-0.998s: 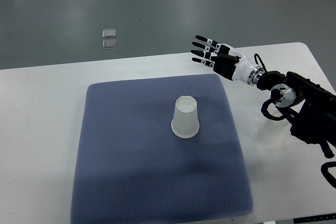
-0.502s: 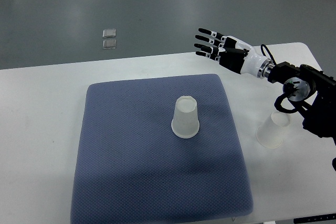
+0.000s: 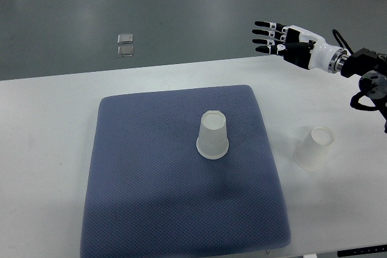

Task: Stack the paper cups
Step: 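Rotate the right hand palm-down and lower it beside the loose paper cup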

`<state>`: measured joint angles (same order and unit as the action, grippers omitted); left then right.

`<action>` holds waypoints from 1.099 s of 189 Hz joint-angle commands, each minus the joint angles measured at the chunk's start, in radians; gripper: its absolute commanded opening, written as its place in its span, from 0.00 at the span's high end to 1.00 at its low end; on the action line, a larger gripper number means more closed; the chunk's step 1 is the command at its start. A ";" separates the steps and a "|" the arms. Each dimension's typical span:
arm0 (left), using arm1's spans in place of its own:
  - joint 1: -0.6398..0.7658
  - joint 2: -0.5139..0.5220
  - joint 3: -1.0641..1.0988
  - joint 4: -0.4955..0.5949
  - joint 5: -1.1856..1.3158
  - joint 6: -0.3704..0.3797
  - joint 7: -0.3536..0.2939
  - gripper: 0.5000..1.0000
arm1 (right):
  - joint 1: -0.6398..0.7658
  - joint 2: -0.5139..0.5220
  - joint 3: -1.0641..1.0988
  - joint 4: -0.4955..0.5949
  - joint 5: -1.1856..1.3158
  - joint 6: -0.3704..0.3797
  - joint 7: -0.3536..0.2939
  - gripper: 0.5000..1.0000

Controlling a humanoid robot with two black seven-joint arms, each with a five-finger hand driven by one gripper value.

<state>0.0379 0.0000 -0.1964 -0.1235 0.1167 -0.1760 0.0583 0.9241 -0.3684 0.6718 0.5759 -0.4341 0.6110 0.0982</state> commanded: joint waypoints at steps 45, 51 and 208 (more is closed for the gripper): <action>-0.001 0.000 0.000 0.001 0.000 0.000 0.000 0.00 | 0.035 -0.124 -0.023 0.202 -0.361 0.000 0.000 0.15; 0.000 0.000 0.000 0.001 0.000 0.001 0.000 0.00 | 0.036 -0.144 -0.024 0.226 -0.408 0.000 0.000 0.15; 0.000 0.000 0.000 0.001 0.000 0.000 0.000 0.00 | 0.012 -0.643 -0.357 0.799 -0.917 -0.099 0.051 0.15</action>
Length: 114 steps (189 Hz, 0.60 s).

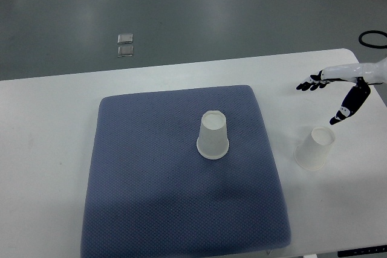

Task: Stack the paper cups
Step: 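Rotate the right hand palm-down and lower it beside the loose paper cup, then close the right hand fingers around the loose white paper cup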

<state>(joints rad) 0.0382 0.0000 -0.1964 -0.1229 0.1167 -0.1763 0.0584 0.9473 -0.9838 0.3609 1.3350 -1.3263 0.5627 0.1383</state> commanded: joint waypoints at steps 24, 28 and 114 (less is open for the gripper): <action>0.000 0.000 0.000 0.000 0.000 0.000 0.000 0.00 | -0.021 -0.047 -0.112 0.064 -0.031 -0.130 0.030 0.15; 0.000 0.000 0.000 0.000 0.000 0.001 0.000 0.00 | -0.021 -0.052 -0.120 0.072 -0.031 -0.141 0.033 0.15; 0.000 0.000 0.000 0.000 0.000 0.000 0.000 0.00 | -0.061 -0.046 -0.227 0.098 -0.033 -0.300 0.043 0.15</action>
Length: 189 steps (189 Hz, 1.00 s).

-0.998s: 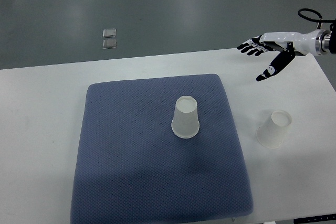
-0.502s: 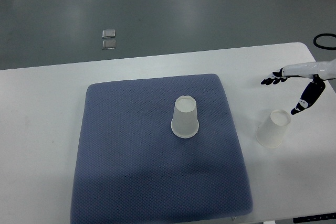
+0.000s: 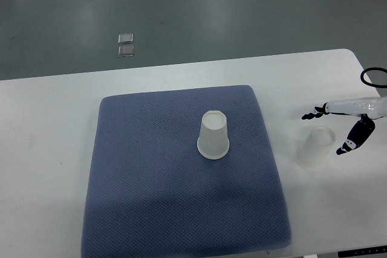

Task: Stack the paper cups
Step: 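Close the right hand fingers around the loose white paper cup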

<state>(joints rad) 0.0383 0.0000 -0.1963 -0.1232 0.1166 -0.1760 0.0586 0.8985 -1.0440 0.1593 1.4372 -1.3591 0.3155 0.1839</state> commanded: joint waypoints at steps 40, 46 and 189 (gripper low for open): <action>0.000 0.000 0.000 0.000 0.000 0.000 0.000 0.00 | -0.032 0.045 -0.066 -0.015 -0.008 -0.124 -0.003 0.15; 0.000 0.000 0.000 -0.001 0.000 0.001 0.000 0.00 | -0.032 0.045 -0.066 -0.020 -0.006 -0.130 -0.003 0.15; 0.000 0.000 0.000 0.000 0.000 0.000 0.000 0.00 | -0.046 0.125 -0.067 -0.123 -0.025 -0.181 -0.011 0.18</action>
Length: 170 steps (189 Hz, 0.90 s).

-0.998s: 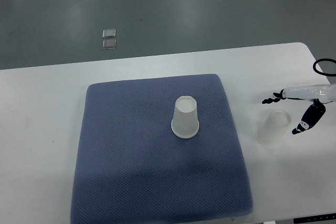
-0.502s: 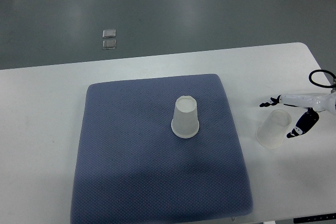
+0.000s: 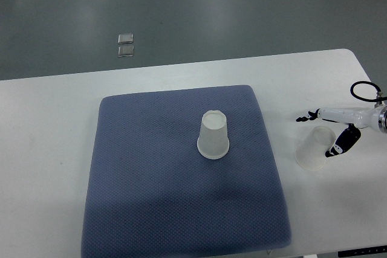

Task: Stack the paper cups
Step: 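Close the right hand fingers around the loose white paper cup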

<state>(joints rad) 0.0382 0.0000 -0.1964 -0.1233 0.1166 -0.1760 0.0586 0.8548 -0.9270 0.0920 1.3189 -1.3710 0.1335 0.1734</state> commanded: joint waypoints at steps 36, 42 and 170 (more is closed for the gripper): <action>-0.001 0.000 0.000 0.001 0.000 0.000 0.000 0.00 | -0.010 0.028 -0.003 -0.027 -0.020 0.001 0.000 0.23; 0.000 0.000 0.000 -0.001 0.000 0.000 0.000 0.00 | -0.010 0.028 -0.008 -0.029 -0.020 0.001 0.000 0.26; 0.000 0.000 0.000 0.001 0.000 0.000 0.000 0.00 | 0.003 0.030 -0.012 -0.023 -0.051 0.015 0.009 0.47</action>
<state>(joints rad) 0.0384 0.0000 -0.1963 -0.1230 0.1166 -0.1761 0.0586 0.8560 -0.8970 0.0794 1.2917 -1.4228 0.1480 0.1793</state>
